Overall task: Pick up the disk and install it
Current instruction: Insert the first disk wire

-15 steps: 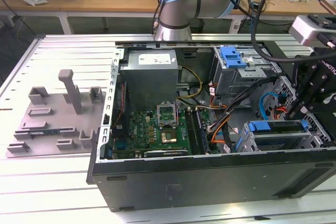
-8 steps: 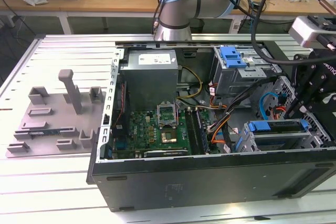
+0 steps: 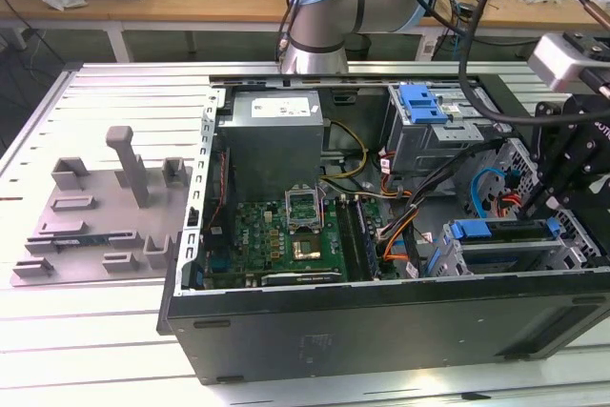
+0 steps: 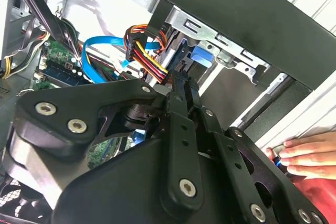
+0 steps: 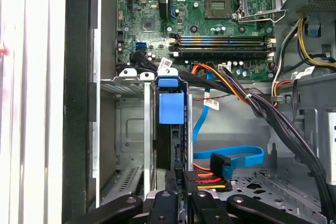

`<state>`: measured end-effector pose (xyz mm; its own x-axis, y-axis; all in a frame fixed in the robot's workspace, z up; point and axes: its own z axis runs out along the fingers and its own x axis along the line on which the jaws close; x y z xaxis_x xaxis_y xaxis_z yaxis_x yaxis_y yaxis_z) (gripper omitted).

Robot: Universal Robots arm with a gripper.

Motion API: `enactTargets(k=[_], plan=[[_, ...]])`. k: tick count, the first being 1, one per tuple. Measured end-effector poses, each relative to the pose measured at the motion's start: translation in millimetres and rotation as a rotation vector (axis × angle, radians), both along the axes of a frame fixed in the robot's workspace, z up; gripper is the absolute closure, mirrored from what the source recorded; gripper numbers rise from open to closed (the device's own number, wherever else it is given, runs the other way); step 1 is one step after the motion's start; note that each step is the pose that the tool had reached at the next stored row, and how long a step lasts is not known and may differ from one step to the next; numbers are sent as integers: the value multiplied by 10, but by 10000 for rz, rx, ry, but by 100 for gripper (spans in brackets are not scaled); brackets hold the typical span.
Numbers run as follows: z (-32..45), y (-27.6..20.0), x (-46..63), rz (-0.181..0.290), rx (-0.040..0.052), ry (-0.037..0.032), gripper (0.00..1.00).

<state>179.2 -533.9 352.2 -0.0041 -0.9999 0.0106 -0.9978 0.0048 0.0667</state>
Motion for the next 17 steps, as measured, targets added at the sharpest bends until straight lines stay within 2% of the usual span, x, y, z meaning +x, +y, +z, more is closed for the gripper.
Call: enactTargets(k=[17], plan=[[-3,13,0,1,13,-5,83]])
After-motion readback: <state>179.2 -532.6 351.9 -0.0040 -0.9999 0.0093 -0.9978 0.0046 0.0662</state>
